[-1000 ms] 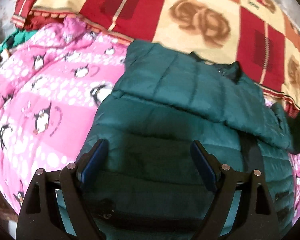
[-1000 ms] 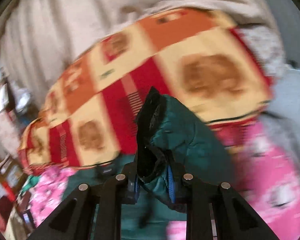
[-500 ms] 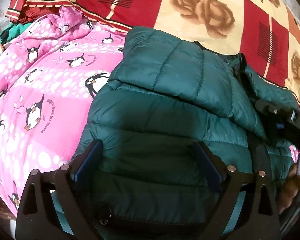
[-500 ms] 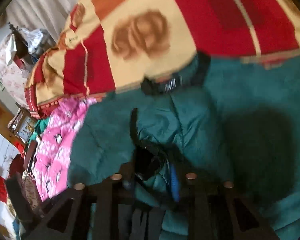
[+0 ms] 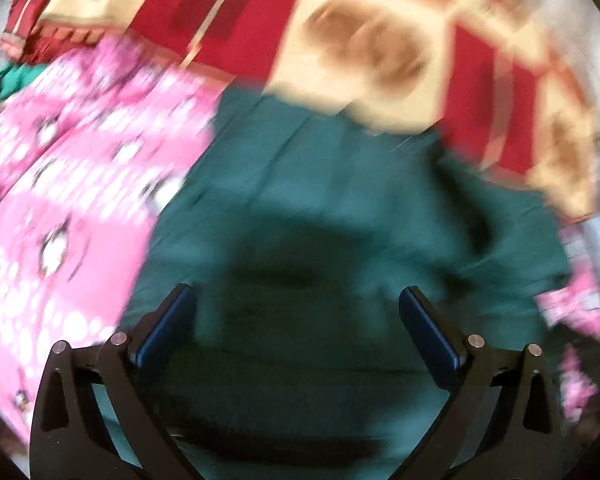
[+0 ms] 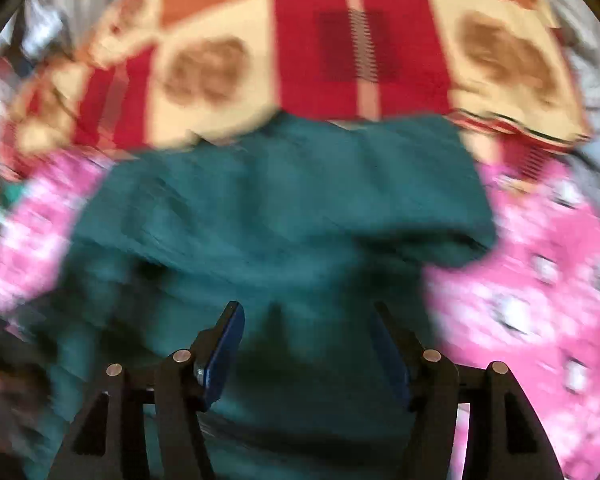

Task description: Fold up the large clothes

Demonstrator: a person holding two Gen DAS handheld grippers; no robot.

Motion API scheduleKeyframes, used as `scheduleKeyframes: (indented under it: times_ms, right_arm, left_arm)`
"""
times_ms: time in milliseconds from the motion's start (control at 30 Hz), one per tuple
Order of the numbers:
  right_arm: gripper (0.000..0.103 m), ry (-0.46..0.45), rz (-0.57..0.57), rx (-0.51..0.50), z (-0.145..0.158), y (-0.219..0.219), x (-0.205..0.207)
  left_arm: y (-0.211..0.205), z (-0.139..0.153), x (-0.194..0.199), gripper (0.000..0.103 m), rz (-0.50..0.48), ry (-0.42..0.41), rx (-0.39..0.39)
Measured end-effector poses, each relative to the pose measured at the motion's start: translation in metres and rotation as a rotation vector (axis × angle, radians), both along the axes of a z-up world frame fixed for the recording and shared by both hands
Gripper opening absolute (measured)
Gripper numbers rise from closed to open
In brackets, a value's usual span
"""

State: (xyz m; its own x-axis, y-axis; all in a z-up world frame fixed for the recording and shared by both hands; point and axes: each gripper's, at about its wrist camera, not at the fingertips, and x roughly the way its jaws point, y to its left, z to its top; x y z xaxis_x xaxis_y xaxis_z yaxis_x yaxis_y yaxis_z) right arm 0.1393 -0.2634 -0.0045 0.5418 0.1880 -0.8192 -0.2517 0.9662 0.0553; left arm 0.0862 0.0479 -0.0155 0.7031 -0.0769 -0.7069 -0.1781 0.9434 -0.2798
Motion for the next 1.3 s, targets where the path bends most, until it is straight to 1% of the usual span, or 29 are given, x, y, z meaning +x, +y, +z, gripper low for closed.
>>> scheduleKeyframes:
  times_ms: [33, 67, 133, 167, 200, 267, 333, 367, 400, 467, 500, 533, 567, 600, 633, 667, 700, 733, 800, 933, 1033, 1100, 1200, 1300]
  right_arm:
    - [0.062, 0.016, -0.018, -0.025, -0.012, -0.008, -0.004]
    - [0.062, 0.033, -0.025, -0.007, -0.021, -0.014, -0.005]
    - [0.064, 0.073, -0.054, 0.053, -0.038, -0.023, -0.003]
    - [0.069, 0.063, -0.068, 0.060, -0.038, -0.024, -0.001]
    - [0.071, 0.056, -0.083, 0.057, -0.039, -0.024, 0.000]
    - [0.080, 0.055, -0.089, 0.033, -0.043, -0.020, 0.003]
    - [0.082, 0.048, -0.090, 0.023, -0.046, -0.018, 0.005]
    - [0.083, 0.048, -0.089, 0.028, -0.046, -0.020, 0.005]
    - [0.083, 0.048, -0.090, 0.035, -0.047, -0.022, 0.005]
    - [0.083, 0.053, -0.092, 0.063, -0.048, -0.026, 0.006]
    - [0.084, 0.054, -0.093, 0.070, -0.048, -0.030, 0.003]
    - [0.084, 0.054, -0.093, 0.078, -0.049, -0.031, 0.004]
    - [0.084, 0.055, -0.095, 0.084, -0.049, -0.032, 0.004]
    - [0.084, 0.055, -0.097, 0.087, -0.049, -0.032, 0.003]
    - [0.085, 0.055, -0.097, 0.089, -0.049, -0.033, 0.003]
    - [0.086, 0.055, -0.097, 0.092, -0.049, -0.032, 0.004]
    - [0.086, 0.055, -0.098, 0.094, -0.050, -0.032, 0.004]
    - [0.086, 0.055, -0.098, 0.095, -0.050, -0.032, 0.004]
    - [0.086, 0.055, -0.098, 0.096, -0.050, -0.032, 0.004]
    - [0.086, 0.056, -0.099, 0.096, -0.049, -0.032, 0.005]
    - [0.086, 0.057, -0.101, 0.099, -0.049, -0.032, 0.005]
    - [0.086, 0.059, -0.102, 0.104, -0.049, -0.032, 0.005]
    - [0.087, 0.064, -0.105, 0.127, -0.049, -0.035, 0.005]
    - [0.087, 0.069, -0.107, 0.143, -0.049, -0.037, 0.005]
  left_arm:
    - [-0.012, 0.016, 0.000, 0.102, -0.058, -0.067, -0.007]
    - [-0.022, 0.023, 0.002, 0.102, -0.104, -0.088, -0.010]
    - [-0.044, 0.034, 0.019, 0.102, -0.218, -0.095, -0.040]
    - [-0.056, 0.039, 0.029, 0.102, -0.256, -0.099, -0.047]
    - [-0.068, 0.041, 0.039, 0.101, -0.283, -0.102, -0.046]
    - [-0.087, 0.042, 0.060, 0.096, -0.319, -0.085, -0.057]
    - [-0.102, 0.035, 0.083, 0.095, -0.332, -0.030, -0.094]
    - [-0.105, 0.029, 0.093, 0.090, -0.315, 0.007, -0.103]
    - [-0.105, 0.021, 0.104, 0.090, -0.291, 0.045, -0.113]
    - [-0.103, -0.002, 0.117, 0.090, -0.228, 0.146, -0.175]
    - [-0.103, -0.014, 0.121, 0.089, -0.219, 0.192, -0.213]
    - [-0.105, -0.019, 0.122, 0.089, -0.220, 0.204, -0.219]
    - [-0.109, -0.020, 0.119, 0.087, -0.223, 0.190, -0.198]
    - [-0.111, -0.018, 0.117, 0.077, -0.227, 0.174, -0.179]
    - [-0.112, -0.016, 0.115, 0.040, -0.223, 0.162, -0.167]
    - [-0.108, -0.015, 0.115, 0.020, -0.210, 0.161, -0.198]
    - [-0.103, -0.012, 0.114, 0.019, -0.195, 0.149, -0.242]
    - [-0.099, -0.004, 0.109, 0.017, -0.182, 0.117, -0.249]
    - [-0.098, 0.012, 0.103, 0.017, -0.195, 0.069, -0.222]
    - [-0.079, 0.049, 0.085, 0.017, -0.215, -0.040, -0.209]
    - [-0.061, 0.070, 0.077, 0.017, -0.214, -0.090, -0.184]
    - [-0.046, 0.082, 0.071, 0.017, -0.204, -0.120, -0.148]
    - [-0.017, 0.087, 0.062, 0.017, -0.180, -0.139, -0.125]
    - [0.009, 0.083, 0.052, 0.017, -0.161, -0.144, -0.110]
